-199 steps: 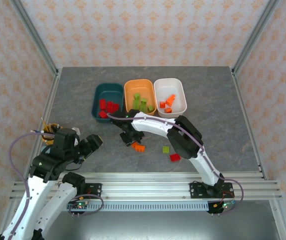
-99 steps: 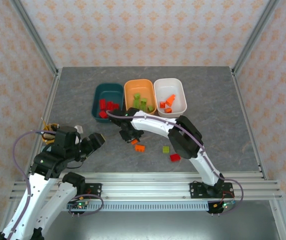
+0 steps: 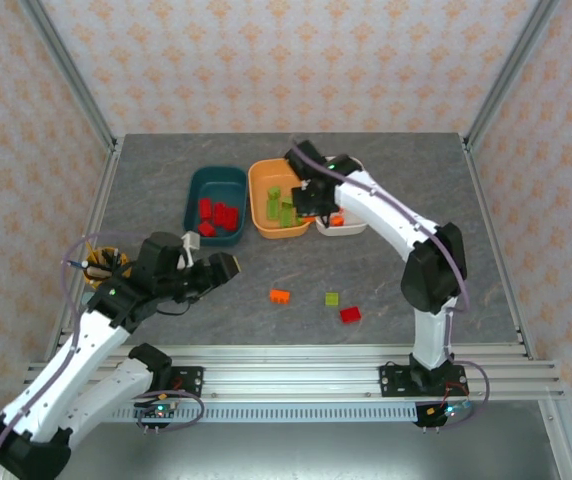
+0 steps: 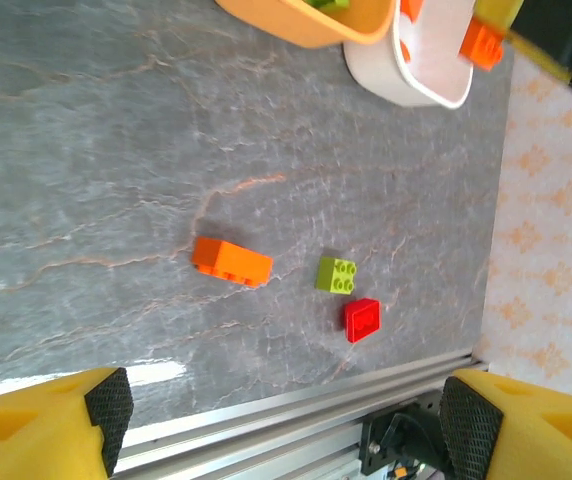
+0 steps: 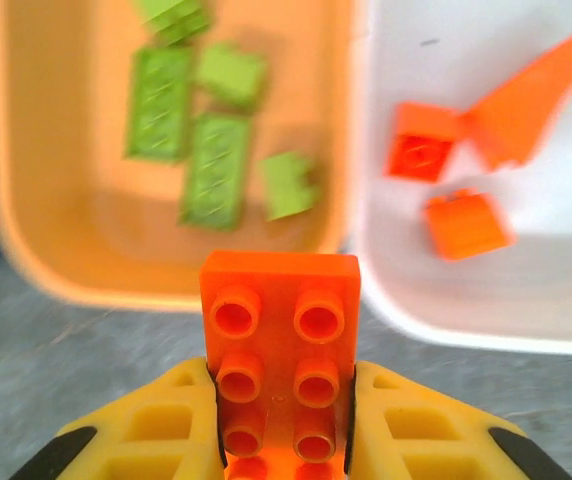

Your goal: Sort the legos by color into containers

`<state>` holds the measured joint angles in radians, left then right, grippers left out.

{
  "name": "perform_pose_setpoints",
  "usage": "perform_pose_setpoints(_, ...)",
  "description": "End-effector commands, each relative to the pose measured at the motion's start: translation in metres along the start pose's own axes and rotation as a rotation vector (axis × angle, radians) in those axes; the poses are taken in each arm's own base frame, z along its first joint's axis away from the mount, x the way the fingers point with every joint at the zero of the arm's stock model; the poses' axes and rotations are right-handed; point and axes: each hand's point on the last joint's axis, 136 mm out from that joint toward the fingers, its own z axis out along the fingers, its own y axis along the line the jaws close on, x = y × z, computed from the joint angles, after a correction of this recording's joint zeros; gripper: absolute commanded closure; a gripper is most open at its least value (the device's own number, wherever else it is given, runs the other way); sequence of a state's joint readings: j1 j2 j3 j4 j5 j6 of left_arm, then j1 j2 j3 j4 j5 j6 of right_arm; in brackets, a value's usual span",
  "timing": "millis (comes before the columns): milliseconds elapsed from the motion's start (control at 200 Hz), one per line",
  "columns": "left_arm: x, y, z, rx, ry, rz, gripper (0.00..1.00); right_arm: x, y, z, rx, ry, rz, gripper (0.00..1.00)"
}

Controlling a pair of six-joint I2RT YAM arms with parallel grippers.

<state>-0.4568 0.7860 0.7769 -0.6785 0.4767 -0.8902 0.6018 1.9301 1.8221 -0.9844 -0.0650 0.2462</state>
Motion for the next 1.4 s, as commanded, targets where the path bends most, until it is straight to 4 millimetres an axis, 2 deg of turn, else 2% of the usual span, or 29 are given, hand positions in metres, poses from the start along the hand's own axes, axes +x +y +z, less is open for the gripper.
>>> perform_pose_setpoints(0,-0.024,-0.042,0.005,0.086,-0.079,0.06,0.16,-0.005,-0.048,0.014,0.108,0.041,0.027,0.72)
perform_pose_setpoints(130,-0.032,-0.07,0.02,0.104,-0.081,0.101,0.16,-0.017,-0.093,0.044,0.235,0.088,0.066,0.72)
perform_pose_setpoints(235,-0.037,-0.084,0.032,0.09,-0.077,0.125,0.16,-0.021,-0.116,0.07,0.314,0.131,0.089,0.72)
perform_pose_setpoints(355,-0.04,-0.092,0.043,0.077,-0.069,0.139,0.16,-0.025,-0.126,0.092,0.349,0.156,0.114,0.69)
perform_pose_setpoints(510,-0.033,-0.098,0.057,0.027,-0.02,0.212,0.16,-0.031,-0.129,0.099,0.379,0.164,0.12,0.54)
perform_pose_setpoints(586,-0.027,-0.097,0.066,-0.008,0.015,0.251,0.17,-0.035,-0.125,0.091,0.362,0.146,0.13,0.46)
perform_pose_setpoints(686,-0.018,-0.093,0.08,-0.066,0.066,0.295,0.17,-0.045,-0.118,0.069,0.324,0.09,0.138,0.39)
perform_pose_setpoints(801,-0.006,-0.091,0.097,-0.141,0.113,0.348,0.18,-0.056,-0.105,0.027,0.251,0.001,0.143,0.38)
perform_pose_setpoints(901,0.006,-0.091,0.115,-0.232,0.155,0.405,0.2,-0.053,-0.098,-0.013,0.189,-0.064,0.154,0.38)
perform_pose_setpoints(961,0.014,-0.091,0.126,-0.281,0.174,0.436,0.21,-0.043,-0.098,-0.036,0.157,-0.098,0.165,0.38)
perform_pose_setpoints(1066,0.032,-0.093,0.148,-0.347,0.215,0.475,0.24,-0.009,-0.101,-0.066,0.091,-0.126,0.193,0.38)
perform_pose_setpoints(1261,0.069,-0.091,0.186,-0.448,0.295,0.519,0.26,0.083,-0.101,-0.104,-0.064,-0.098,0.258,0.38)
perform_pose_setpoints(1291,0.075,-0.081,0.197,-0.492,0.315,0.523,0.26,0.097,-0.102,-0.108,-0.08,-0.092,0.27,0.38)
perform_pose_setpoints(1396,0.088,-0.074,0.211,-0.545,0.352,0.531,0.26,0.142,-0.107,-0.122,-0.137,-0.078,0.317,0.36)
